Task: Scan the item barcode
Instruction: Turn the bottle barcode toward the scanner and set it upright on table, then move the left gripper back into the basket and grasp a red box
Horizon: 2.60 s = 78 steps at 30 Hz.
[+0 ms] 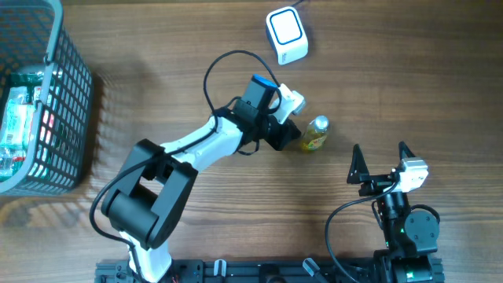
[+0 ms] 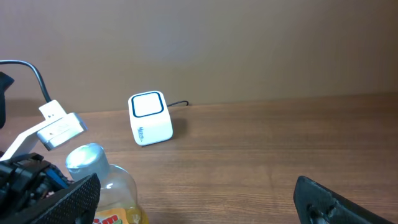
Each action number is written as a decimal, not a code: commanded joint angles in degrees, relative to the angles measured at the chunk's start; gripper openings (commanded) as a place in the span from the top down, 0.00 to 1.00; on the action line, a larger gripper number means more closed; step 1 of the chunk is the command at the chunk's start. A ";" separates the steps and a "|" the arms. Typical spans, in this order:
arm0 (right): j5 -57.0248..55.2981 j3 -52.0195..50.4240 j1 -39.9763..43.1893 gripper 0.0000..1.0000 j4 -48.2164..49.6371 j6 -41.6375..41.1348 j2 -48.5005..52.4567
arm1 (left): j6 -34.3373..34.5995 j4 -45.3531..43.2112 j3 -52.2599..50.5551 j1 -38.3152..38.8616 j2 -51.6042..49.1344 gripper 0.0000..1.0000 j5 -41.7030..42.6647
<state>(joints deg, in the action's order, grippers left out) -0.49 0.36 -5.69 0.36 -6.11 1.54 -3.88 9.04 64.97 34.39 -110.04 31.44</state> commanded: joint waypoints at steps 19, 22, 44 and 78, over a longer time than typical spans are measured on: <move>-0.79 -0.07 0.28 0.00 0.17 0.55 -0.13 | 4.83 -3.43 -0.15 2.03 -3.02 0.96 0.90; -0.79 -0.07 0.28 0.00 0.17 0.55 -0.13 | 4.83 -1.88 -0.15 2.67 -3.02 0.96 0.87; -0.79 -0.07 0.28 0.00 0.17 0.57 -0.13 | 12.11 0.87 -0.15 5.64 -2.99 0.94 3.50; -0.79 -0.07 0.28 0.00 0.17 0.55 -0.13 | 26.77 10.58 5.25 -16.87 17.49 0.96 2.47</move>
<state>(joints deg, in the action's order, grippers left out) -0.49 0.36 -5.69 0.36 -6.11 1.54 23.16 15.16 65.49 25.63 -102.17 34.50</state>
